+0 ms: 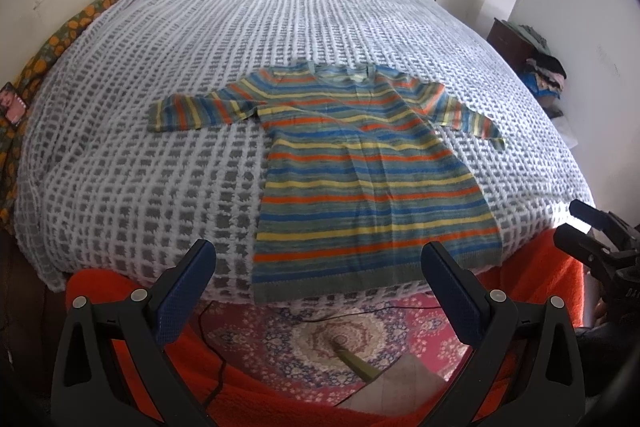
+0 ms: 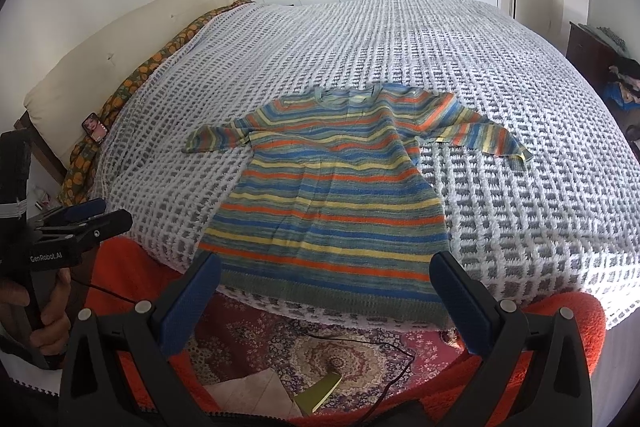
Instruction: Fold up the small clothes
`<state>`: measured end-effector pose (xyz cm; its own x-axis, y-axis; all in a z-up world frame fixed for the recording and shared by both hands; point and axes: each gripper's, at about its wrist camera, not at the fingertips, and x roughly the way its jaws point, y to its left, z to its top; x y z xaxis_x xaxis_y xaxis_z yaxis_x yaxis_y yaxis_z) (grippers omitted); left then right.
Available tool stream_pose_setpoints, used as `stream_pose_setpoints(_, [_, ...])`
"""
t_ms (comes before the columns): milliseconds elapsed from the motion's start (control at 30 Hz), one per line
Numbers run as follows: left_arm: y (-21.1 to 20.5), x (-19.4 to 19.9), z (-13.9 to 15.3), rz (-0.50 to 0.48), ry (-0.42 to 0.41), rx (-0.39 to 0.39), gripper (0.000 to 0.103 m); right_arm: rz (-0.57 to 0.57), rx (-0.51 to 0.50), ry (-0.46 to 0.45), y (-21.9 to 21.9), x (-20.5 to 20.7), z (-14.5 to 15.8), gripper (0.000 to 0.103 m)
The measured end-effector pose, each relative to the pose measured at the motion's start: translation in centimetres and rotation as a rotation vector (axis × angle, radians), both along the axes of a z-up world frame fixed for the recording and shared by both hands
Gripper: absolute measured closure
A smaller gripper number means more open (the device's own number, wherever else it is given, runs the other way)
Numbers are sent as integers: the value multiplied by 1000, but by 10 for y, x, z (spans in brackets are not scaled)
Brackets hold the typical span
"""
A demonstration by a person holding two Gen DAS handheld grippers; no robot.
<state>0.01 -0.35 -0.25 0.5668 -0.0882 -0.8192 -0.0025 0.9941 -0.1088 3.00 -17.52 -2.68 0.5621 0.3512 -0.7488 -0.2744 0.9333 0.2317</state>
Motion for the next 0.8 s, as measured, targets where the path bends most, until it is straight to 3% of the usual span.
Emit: stream_pose_setpoints(800, [-7,-4,-6,-41,10,19,1,26,2,23,10,-4,-7,0])
